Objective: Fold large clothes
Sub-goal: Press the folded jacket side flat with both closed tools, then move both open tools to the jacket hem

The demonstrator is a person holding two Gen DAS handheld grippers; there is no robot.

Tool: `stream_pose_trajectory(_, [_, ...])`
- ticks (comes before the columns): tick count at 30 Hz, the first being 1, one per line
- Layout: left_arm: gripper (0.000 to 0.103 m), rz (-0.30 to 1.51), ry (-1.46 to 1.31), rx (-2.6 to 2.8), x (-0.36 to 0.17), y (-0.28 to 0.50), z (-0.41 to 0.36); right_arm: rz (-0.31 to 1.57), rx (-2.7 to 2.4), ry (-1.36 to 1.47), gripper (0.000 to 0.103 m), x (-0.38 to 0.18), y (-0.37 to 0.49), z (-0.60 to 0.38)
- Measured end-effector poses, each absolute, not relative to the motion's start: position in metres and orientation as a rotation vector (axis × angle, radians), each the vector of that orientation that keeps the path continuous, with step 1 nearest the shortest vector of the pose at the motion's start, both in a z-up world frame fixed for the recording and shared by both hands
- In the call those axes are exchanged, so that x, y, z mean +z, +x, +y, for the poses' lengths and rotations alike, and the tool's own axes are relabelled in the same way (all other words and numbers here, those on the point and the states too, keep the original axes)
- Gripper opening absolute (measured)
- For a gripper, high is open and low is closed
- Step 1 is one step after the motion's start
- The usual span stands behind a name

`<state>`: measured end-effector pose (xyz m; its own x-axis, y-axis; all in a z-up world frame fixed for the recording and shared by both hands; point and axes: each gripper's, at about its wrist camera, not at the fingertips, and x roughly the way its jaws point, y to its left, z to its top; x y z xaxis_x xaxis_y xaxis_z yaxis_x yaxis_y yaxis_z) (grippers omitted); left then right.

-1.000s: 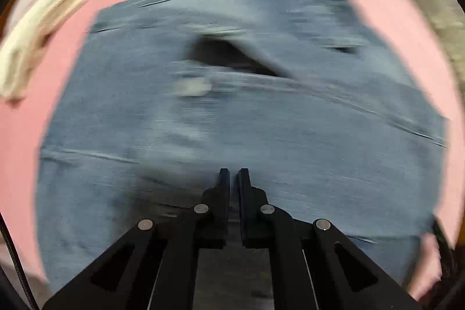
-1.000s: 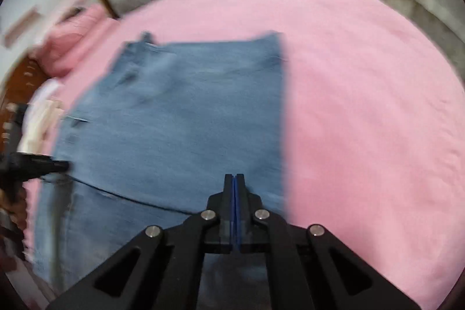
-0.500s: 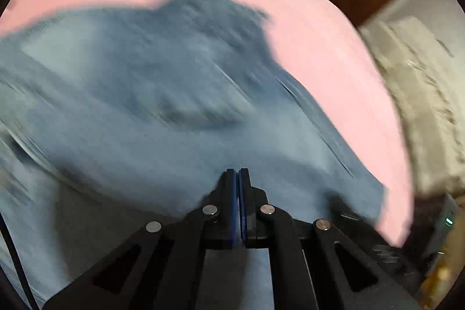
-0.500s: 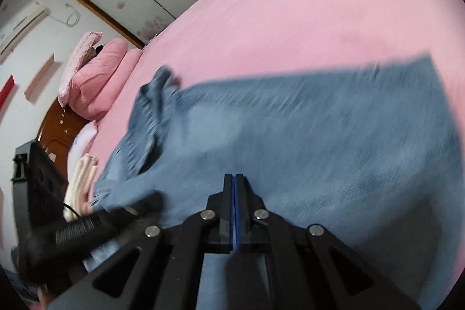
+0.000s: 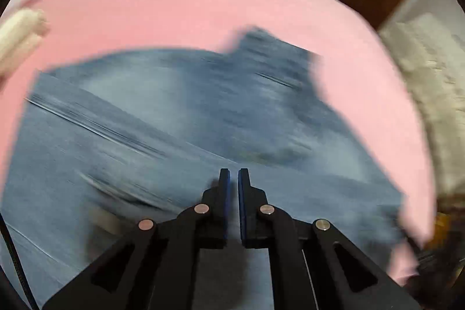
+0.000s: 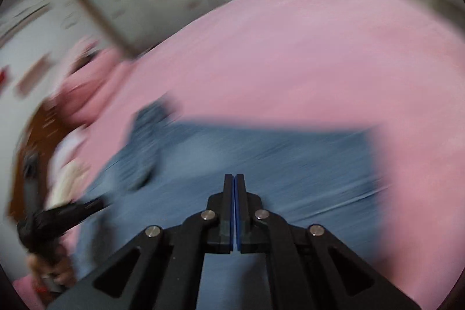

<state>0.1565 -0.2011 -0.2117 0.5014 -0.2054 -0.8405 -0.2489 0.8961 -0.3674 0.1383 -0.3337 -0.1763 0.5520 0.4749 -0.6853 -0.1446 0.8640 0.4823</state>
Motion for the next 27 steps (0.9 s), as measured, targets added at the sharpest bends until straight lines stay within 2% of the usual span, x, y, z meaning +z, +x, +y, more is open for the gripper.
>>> stream_pose_trajectory(4, [0.002,1.126,-0.541,0.002,-0.23,0.15,-0.245,1.034,0.475,0.486,0.0,-0.205,0.121,-0.287])
stream_pose_trajectory(8, [0.001,1.178,-0.47,0.05,-0.245,0.148,-0.225,1.066,0.392,0.528,0.0,-0.223,0.115,-0.316])
stream_pose_trajectory(13, [0.001,1.182,-0.361,0.137,-0.253,0.125,-0.176,1.024,0.043,0.482,0.0,-0.204,0.085,-0.412])
stream_pose_trajectory(17, [0.001,1.199,-0.259,0.177,-0.25,0.106,-0.14,1.074,-0.174,0.395,0.0,-0.196,0.056,-0.442])
stream_pose_trajectory(27, [0.001,1.219,-0.253,0.131,-0.22,0.055,-0.143,0.925,-0.105,0.24,0.0,-0.16,-0.013,-0.397])
